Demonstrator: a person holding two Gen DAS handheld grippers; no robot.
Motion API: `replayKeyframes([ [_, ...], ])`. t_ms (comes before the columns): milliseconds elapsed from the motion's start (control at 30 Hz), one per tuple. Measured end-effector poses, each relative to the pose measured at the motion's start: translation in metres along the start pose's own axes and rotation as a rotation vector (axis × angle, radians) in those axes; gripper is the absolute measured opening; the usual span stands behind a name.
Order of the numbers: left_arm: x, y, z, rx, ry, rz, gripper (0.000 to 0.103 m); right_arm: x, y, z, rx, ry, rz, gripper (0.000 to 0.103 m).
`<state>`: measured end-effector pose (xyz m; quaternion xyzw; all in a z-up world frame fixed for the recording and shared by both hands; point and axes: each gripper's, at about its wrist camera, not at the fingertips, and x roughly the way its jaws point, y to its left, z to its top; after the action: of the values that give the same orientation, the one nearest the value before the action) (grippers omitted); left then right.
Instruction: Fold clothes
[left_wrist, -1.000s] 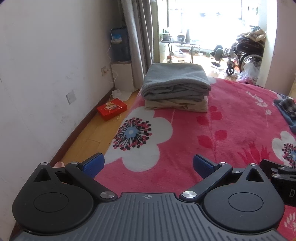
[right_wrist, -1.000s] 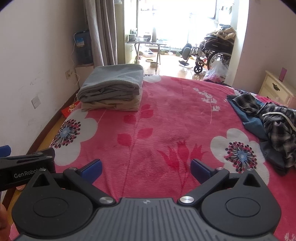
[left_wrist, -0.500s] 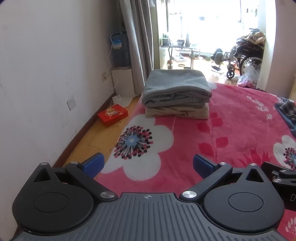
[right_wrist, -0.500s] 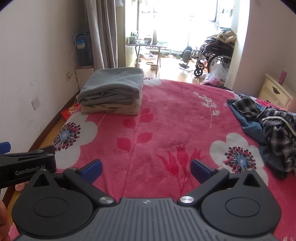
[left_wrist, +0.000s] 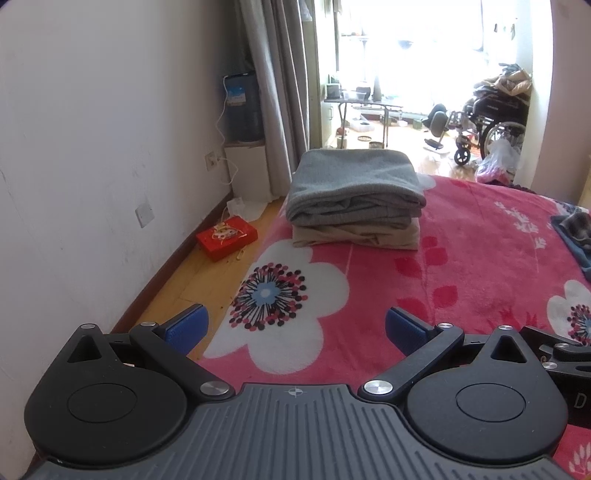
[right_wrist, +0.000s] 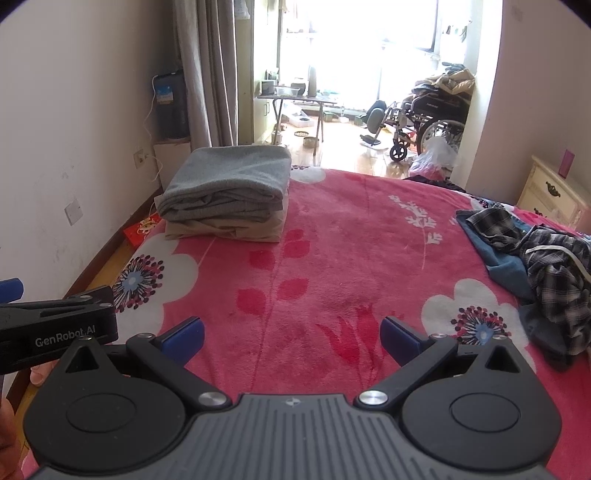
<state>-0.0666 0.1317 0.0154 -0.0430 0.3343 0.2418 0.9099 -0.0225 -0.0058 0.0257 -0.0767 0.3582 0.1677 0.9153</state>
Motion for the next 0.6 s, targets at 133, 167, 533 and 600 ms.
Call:
replayKeyframes([
  [133,-0.0003,0.001,0.0007,0.0,-0.003,0.002,0.103,-0.0001,0.0011,0.0001,0.001,-0.001,0.001,0.103],
  [167,-0.0002,0.0014,0.001,0.0,-0.003,0.003,0.103,0.0002,0.0017,0.0001,0.002,0.0,0.002,0.103],
  [533,0.0017,0.0056,0.0012,-0.004,0.001,0.01,0.103,0.0007,0.0085,-0.0005,-0.001,0.0,0.008,0.103],
  [600,0.0019,0.006,0.0011,-0.005,0.002,0.011,0.103,0.0004,0.0088,-0.001,-0.001,0.0,0.007,0.103],
])
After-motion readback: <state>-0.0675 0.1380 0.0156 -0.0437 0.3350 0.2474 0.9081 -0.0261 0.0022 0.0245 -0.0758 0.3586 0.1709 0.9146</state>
